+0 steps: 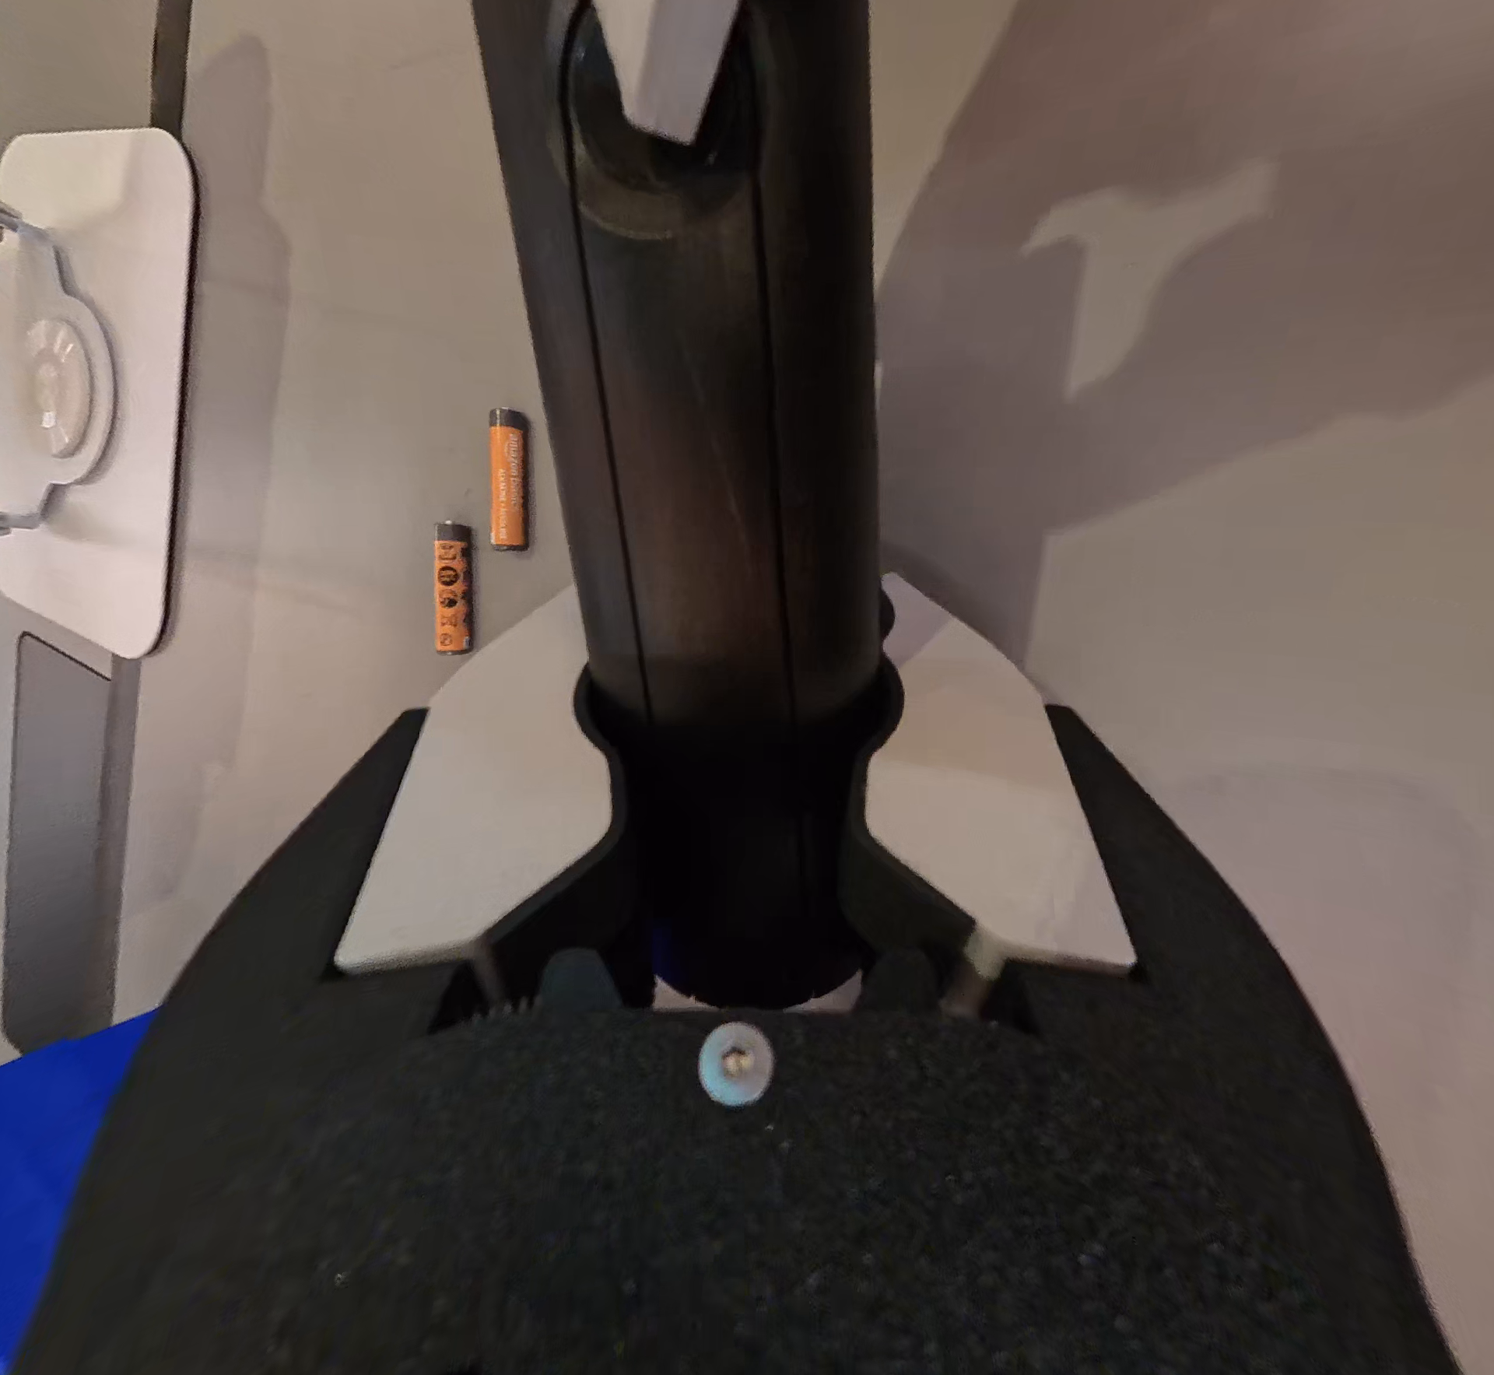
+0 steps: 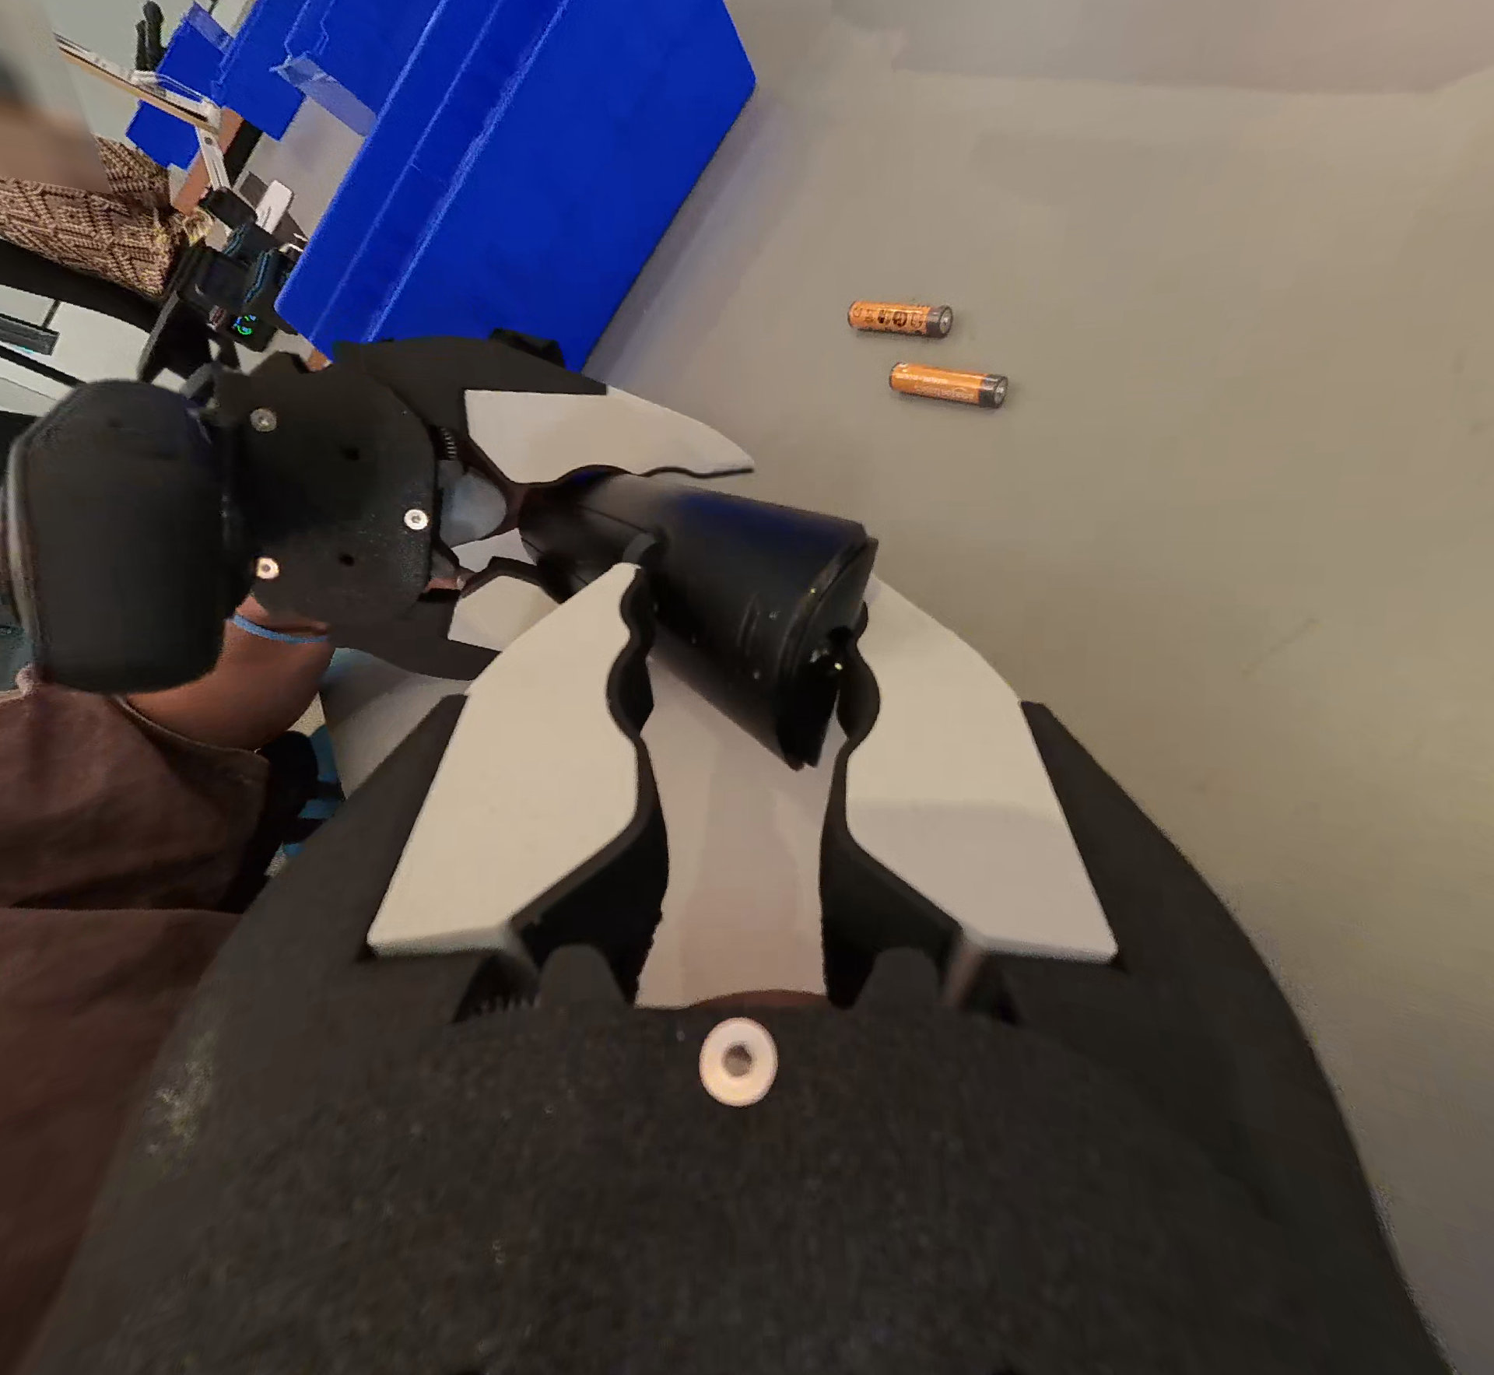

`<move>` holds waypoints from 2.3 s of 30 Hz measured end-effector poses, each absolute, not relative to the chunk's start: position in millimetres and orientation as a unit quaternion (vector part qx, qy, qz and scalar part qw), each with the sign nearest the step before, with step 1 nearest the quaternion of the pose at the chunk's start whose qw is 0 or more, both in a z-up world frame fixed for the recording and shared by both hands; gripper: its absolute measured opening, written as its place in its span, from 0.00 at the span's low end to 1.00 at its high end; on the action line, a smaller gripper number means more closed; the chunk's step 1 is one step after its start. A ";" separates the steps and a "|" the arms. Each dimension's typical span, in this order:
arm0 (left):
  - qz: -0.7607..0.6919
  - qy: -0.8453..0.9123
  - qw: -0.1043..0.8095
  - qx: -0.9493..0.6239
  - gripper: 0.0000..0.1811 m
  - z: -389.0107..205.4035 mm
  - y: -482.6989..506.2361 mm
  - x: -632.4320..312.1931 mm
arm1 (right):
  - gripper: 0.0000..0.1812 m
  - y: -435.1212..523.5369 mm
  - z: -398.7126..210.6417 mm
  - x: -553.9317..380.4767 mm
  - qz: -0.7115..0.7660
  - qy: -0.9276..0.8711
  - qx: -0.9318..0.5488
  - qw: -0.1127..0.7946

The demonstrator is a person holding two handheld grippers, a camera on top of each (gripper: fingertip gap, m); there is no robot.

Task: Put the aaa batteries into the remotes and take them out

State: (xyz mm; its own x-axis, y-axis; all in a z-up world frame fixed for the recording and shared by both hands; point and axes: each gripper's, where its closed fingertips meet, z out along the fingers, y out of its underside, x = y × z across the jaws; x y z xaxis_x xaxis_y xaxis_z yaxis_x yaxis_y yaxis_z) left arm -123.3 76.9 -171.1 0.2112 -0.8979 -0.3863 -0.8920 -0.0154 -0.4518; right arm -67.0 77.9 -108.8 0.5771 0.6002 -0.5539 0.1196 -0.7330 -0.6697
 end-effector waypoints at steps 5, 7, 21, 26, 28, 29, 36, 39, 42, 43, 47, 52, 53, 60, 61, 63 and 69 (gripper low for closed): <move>0.003 0.629 0.308 -0.714 0.33 -176.6 76.7 -120.1 | 0.25 79.6 -116.0 -64.1 0.408 -0.204 -0.843 0.286; 0.007 0.630 0.303 -0.715 0.33 -179.8 76.6 -119.1 | 0.25 80.2 -120.3 -62.9 0.410 -0.201 -0.845 0.277; 0.007 0.582 0.374 -0.722 0.33 -155.6 89.4 -119.2 | 0.15 84.0 -81.3 -62.3 0.588 -0.105 -0.754 0.273; -0.027 0.531 0.393 -0.751 0.33 -146.7 97.0 -117.0 | 0.19 82.7 -79.8 -74.0 0.608 0.000 -0.713 0.348; -0.027 0.526 0.395 -0.752 0.33 -145.9 96.4 -115.6 | 0.17 84.5 -72.8 -76.6 0.617 0.030 -0.688 0.380; -0.033 0.526 0.395 -0.753 0.33 -145.8 94.2 -114.6 | 0.15 86.1 -71.5 -75.1 0.611 0.038 -0.685 0.394; -0.037 0.518 0.398 -0.756 0.33 -145.9 86.8 -114.0 | 0.13 87.6 -70.6 -72.8 0.552 0.025 -0.716 0.427; -0.044 0.512 0.405 -0.756 0.33 -142.9 84.3 -111.1 | 0.14 87.9 -69.7 -71.8 0.538 0.024 -0.718 0.440; -0.044 0.508 0.402 -0.761 0.33 -145.9 83.5 -109.5 | 0.14 89.5 -73.5 -70.7 0.528 0.030 -0.721 0.448; -0.042 0.508 0.402 -0.761 0.33 -147.1 83.7 -109.4 | 0.14 89.4 -74.4 -71.0 0.529 0.030 -0.721 0.448; -0.038 0.511 0.389 -0.765 0.33 -155.5 82.7 -107.7 | 0.14 87.2 -73.5 -73.6 0.514 0.014 -0.722 0.463; -0.051 0.503 0.402 -0.763 0.33 -151.5 85.0 -106.4 | 0.13 86.0 -65.2 -80.3 0.505 -0.022 -0.727 0.465; -0.049 0.503 0.399 -0.765 0.33 -152.7 85.6 -107.1 | 0.13 86.9 -65.9 -80.6 0.506 -0.025 -0.727 0.463; -0.039 0.501 0.401 -0.766 0.33 -155.7 89.4 -108.8 | 0.13 91.5 -78.5 -78.6 0.523 -0.005 -0.734 0.434; -0.026 0.502 0.407 -0.763 0.33 -153.3 91.9 -110.3 | 0.15 93.3 -82.2 -77.8 0.525 0.005 -0.736 0.428; -0.029 0.500 0.414 -0.760 0.33 -151.5 91.2 -107.8 | 0.16 93.6 -82.8 -80.8 0.560 0.035 -0.716 0.416; -0.025 0.502 0.423 -0.754 0.33 -150.3 88.4 -109.1 | 0.13 89.3 -80.6 -79.4 0.600 0.088 -0.678 0.416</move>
